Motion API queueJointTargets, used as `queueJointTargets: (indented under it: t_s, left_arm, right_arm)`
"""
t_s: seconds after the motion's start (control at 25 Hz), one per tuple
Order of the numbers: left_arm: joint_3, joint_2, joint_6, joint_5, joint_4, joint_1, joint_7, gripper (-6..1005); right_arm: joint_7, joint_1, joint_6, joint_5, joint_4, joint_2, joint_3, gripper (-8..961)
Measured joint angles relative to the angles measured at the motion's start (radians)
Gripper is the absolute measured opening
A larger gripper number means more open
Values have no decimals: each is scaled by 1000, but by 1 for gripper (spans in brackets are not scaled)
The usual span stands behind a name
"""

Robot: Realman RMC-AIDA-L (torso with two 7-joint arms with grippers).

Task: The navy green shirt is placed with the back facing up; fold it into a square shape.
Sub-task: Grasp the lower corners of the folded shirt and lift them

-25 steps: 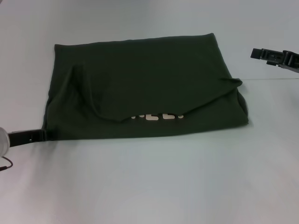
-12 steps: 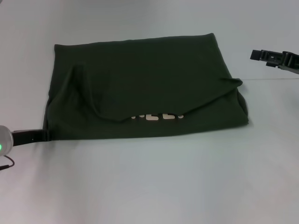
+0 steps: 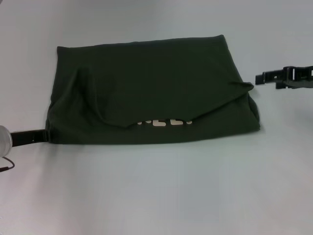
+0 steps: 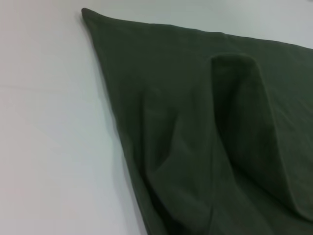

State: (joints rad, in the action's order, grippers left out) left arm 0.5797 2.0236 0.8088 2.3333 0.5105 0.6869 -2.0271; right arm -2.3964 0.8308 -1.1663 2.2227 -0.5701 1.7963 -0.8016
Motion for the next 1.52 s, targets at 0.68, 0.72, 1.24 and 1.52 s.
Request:
queueJointTargets:
  t_s: [0.68, 0.72, 1.24, 1.52]
  left_arm:
    - [0, -3, 10, -2, 11, 5, -26, 17]
    - [0, -3, 10, -3, 11, 5, -27, 17]
    - [0, -3, 10, -7, 11, 4, -28, 18]
    - [0, -3, 10, -9, 11, 5, -27, 18]
  right_arm:
    - [-8, 61, 201, 231, 88, 101, -99, 857]
    - [-4, 61, 217, 231, 93, 106, -106, 857]
    - [39, 61, 340, 234, 152, 148, -127, 854]
    - [39, 61, 356, 235, 161, 153, -139, 734]
